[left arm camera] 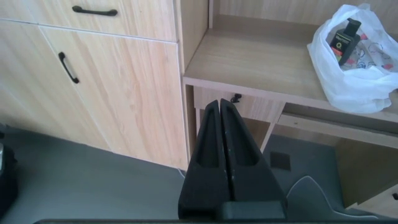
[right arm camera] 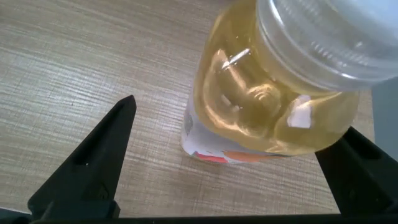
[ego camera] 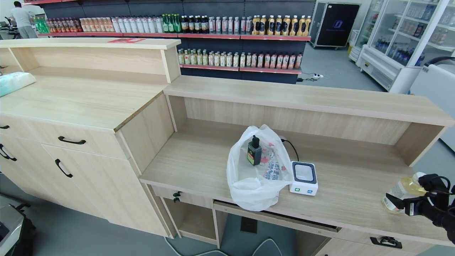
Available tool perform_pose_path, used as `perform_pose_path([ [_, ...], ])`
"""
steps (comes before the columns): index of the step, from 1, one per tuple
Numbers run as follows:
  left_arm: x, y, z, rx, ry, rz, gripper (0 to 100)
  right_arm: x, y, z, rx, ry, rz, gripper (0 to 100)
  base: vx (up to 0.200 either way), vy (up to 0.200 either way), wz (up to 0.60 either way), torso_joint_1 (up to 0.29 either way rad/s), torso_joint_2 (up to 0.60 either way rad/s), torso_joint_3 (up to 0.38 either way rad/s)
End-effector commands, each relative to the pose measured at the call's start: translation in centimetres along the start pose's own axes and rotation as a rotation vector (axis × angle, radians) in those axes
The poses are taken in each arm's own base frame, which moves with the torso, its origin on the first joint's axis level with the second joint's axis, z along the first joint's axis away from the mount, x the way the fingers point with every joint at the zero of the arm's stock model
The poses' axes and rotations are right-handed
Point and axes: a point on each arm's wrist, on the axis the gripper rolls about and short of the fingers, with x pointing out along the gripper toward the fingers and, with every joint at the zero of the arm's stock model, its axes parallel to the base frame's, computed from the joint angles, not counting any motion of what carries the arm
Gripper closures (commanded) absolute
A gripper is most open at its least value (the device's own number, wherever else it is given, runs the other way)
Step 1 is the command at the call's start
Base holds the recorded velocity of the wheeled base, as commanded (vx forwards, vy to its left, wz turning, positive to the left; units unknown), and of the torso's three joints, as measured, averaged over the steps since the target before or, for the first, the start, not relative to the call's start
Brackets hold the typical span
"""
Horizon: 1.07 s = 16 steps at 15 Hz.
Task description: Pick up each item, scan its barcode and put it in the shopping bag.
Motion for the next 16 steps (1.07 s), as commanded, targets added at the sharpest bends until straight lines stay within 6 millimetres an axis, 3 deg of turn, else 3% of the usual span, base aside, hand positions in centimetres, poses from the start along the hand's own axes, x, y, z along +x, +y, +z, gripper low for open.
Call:
perform_pose_path([
  [1,0.0,0.0,0.0,0.0,0.0,0.002,100,0.6,0.4,-0.3,-0.003,0.0,0.012,0,0.0,0.0,0.0,0.0,0.0,0.0],
  [13,0.0,0.0,0.0,0.0,0.0,0.001,100,2.7,0.7,-0.3,-0.025,-0.005,-0.027,0,0.0,0.0,0.0,0.0,0.0,0.0],
  [14,0.0,0.0,0.0,0.0,0.0,-0.001,100,2.8,0.7,-0.3,-0.027,-0.006,-0.028,100,0.0,0.0,0.0,0.0,0.0,0.0],
  [16,0.0,0.0,0.0,0.0,0.0,0.001,100,2.8,0.6,-0.3,-0.028,-0.007,-0.028,100,0.0,0.0,0.0,0.0,0.0,0.0],
])
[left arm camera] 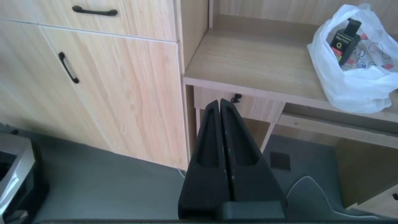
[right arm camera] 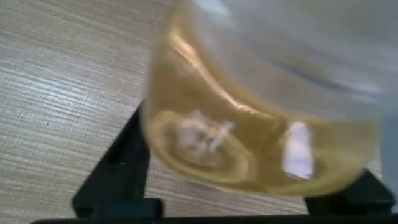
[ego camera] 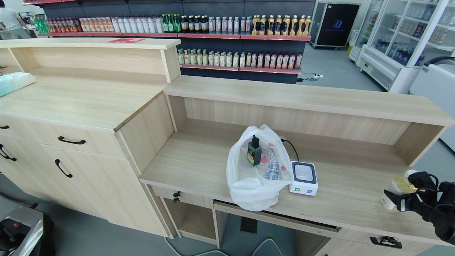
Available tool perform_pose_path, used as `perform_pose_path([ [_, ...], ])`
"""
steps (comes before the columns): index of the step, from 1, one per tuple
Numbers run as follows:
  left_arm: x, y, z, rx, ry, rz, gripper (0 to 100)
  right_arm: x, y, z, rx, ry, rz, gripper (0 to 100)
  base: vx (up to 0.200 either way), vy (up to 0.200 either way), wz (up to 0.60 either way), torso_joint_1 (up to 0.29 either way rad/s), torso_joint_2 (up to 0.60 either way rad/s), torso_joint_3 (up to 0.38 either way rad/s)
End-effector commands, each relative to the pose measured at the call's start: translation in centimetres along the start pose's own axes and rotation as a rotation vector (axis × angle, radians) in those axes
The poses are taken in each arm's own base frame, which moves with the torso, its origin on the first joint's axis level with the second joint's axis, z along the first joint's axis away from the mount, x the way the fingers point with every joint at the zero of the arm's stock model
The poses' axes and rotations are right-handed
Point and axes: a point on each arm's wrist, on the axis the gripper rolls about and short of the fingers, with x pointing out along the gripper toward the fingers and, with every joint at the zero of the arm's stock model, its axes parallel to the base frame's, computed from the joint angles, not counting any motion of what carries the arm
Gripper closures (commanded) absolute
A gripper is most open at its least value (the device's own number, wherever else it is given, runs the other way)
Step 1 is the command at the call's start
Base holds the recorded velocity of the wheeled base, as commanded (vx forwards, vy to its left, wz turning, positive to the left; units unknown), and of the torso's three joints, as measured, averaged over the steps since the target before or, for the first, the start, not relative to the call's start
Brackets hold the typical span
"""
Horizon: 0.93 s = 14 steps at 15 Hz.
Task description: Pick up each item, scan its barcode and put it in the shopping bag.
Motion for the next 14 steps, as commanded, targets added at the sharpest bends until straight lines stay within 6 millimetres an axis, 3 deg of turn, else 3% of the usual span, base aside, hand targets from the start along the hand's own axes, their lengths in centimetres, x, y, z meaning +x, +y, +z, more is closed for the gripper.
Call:
perform_pose_path([
  [1,0.0,0.0,0.0,0.0,0.0,0.001,100,0.1,0.0,-0.1,-0.001,-0.001,0.001,100,0.0,0.0,0.0,0.0,0.0,0.0],
  [8,0.0,0.0,0.0,0.0,0.0,0.0,100,0.4,0.0,0.1,-0.034,-0.052,-0.019,100,0.0,0.0,0.0,0.0,0.0,0.0],
  [11,0.0,0.0,0.0,0.0,0.0,0.0,100,0.2,-0.3,1.5,-0.003,-0.083,-0.025,100,0.0,0.0,0.0,0.0,0.0,0.0],
  [13,0.0,0.0,0.0,0.0,0.0,0.0,100,-2.0,0.0,8.0,0.141,-0.15,0.015,100,0.0,0.0,0.0,0.0,0.0,0.0],
  [14,0.0,0.0,0.0,0.0,0.0,0.0,100,-4.0,0.3,11.9,0.211,-0.167,0.059,100,0.0,0.0,0.0,0.0,0.0,0.0],
])
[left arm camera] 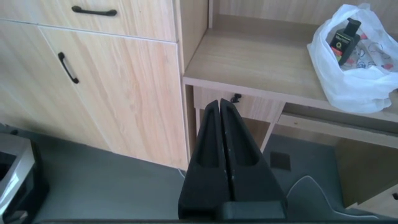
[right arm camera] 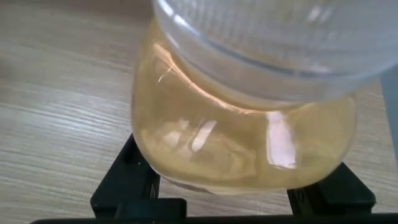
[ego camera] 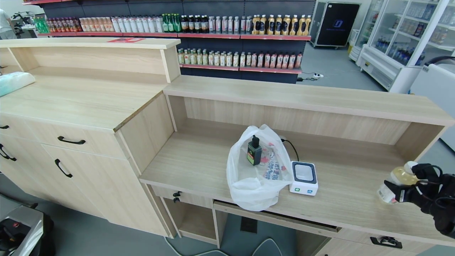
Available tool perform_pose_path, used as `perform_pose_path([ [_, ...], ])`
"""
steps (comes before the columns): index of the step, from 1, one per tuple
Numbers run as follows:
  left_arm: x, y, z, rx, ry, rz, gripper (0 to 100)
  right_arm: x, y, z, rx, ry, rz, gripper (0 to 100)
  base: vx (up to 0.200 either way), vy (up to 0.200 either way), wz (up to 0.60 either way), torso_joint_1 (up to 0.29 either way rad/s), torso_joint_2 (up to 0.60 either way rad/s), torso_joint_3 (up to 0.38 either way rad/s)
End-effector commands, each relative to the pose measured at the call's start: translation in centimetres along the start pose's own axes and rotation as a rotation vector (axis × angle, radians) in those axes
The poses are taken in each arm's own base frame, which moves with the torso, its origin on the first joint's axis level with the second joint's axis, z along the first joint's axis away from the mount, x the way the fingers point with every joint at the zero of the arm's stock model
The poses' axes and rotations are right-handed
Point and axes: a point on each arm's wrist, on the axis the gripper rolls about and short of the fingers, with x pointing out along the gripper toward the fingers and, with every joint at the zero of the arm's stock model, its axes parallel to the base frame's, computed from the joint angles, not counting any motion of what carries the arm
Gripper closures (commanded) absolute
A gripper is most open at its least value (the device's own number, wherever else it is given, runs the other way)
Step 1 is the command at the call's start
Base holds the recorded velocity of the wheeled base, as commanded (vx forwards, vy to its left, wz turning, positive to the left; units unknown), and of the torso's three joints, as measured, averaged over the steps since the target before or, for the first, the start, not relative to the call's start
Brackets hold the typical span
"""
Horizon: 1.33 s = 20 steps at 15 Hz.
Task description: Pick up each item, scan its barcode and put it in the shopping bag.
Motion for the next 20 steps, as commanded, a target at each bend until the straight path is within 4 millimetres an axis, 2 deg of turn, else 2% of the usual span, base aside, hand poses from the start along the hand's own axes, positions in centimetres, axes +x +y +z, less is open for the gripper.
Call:
perform_pose_path([
  [1,0.0,0.0,0.0,0.0,0.0,0.001,100,-5.1,2.4,12.1,0.152,-0.106,0.118,100,0.0,0.0,0.0,0.0,0.0,0.0],
  [2,0.0,0.0,0.0,0.0,0.0,0.001,100,-9.1,3.9,16.9,0.228,-0.119,0.259,100,0.0,0.0,0.0,0.0,0.0,0.0],
  [4,0.0,0.0,0.0,0.0,0.0,0.002,100,-14.5,6.3,21.1,0.241,-0.143,0.497,100,0.0,0.0,0.0,0.0,0.0,0.0],
  [5,0.0,0.0,0.0,0.0,0.0,0.002,100,-15.6,6.8,21.8,0.225,-0.158,0.568,100,0.0,0.0,0.0,0.0,0.0,0.0],
  [7,0.0,0.0,0.0,0.0,0.0,0.001,100,-17.8,9.4,23.5,0.188,-0.197,0.748,100,0.0,0.0,0.0,0.0,0.0,0.0],
  [10,0.0,0.0,0.0,0.0,0.0,0.002,100,-20.8,13.8,26.6,0.328,-0.163,0.982,100,0.0,0.0,0.0,0.0,0.0,0.0],
  [12,0.0,0.0,0.0,0.0,0.0,0.001,100,-22.8,16.0,27.7,0.384,-0.115,1.109,100,0.0,0.0,0.0,0.0,0.0,0.0],
  [15,0.0,0.0,0.0,0.0,0.0,0.001,100,-24.6,18.9,27.5,0.361,-0.063,1.264,100,0.0,0.0,0.0,0.0,0.0,0.0],
  [18,0.0,0.0,0.0,0.0,0.0,0.001,100,-25.4,19.9,27.5,0.34,-0.063,1.319,100,0.0,0.0,0.0,0.0,0.0,0.0],
  [20,0.0,0.0,0.0,0.0,0.0,0.001,100,-26.5,20.0,26.7,0.348,-0.049,1.338,100,0.0,0.0,0.0,0.0,0.0,0.0],
])
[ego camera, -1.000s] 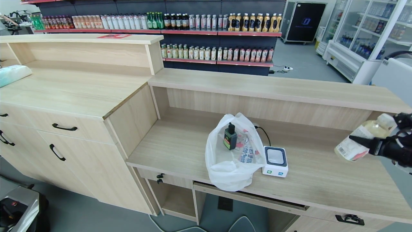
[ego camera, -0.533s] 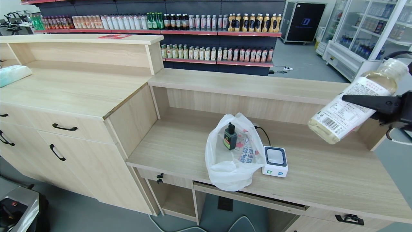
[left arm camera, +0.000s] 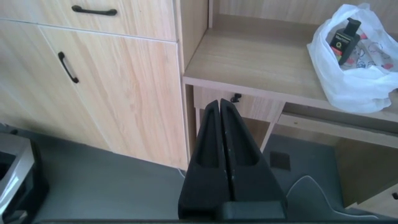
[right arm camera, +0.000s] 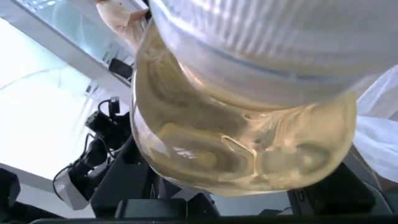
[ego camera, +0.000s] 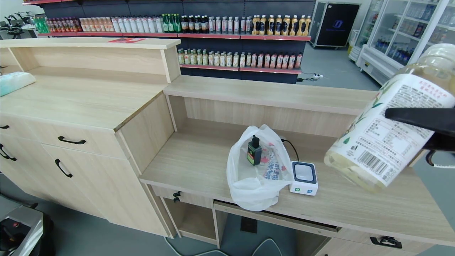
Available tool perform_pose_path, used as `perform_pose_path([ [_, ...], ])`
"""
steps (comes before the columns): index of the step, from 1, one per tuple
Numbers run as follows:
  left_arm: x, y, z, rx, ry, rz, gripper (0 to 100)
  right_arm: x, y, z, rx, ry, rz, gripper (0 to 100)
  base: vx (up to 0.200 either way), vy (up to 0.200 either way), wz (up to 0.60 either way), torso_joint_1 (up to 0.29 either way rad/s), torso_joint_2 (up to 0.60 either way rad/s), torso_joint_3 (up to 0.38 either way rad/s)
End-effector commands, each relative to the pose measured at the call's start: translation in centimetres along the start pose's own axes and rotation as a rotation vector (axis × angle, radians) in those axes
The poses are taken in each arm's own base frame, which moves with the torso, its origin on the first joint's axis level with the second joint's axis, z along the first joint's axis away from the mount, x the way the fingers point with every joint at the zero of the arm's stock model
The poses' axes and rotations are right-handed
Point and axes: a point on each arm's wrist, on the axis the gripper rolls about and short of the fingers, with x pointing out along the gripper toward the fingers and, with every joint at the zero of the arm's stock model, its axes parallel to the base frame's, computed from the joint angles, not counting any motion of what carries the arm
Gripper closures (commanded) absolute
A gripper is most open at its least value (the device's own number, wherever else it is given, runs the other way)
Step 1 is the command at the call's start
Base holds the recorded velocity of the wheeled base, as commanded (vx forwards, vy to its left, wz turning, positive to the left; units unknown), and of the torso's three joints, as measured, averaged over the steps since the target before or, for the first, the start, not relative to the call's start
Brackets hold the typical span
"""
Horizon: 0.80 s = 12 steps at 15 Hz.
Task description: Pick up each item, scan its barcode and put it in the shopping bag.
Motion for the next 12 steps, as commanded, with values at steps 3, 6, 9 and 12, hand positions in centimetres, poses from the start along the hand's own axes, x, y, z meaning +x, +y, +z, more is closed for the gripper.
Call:
perform_pose_path([
  [3,0.0,0.0,0.0,0.0,0.0,0.003,100,-1.1,1.8,-1.5,0.04,0.0,0.018,100,0.0,0.0,0.0,0.0,0.0,0.0],
  [6,0.0,0.0,0.0,0.0,0.0,0.003,100,-1.4,2.0,-2.2,-0.008,0.022,0.002,100,0.0,0.0,0.0,0.0,0.0,0.0],
  [9,0.0,0.0,0.0,0.0,0.0,0.003,100,-1.5,2.0,-2.4,-0.068,0.072,-0.02,100,0.0,0.0,0.0,0.0,0.0,0.0],
  [12,0.0,0.0,0.0,0.0,0.0,0.001,100,-0.6,2.5,-1.0,0.017,0.069,0.035,100,0.0,0.0,0.0,0.0,0.0,0.0],
])
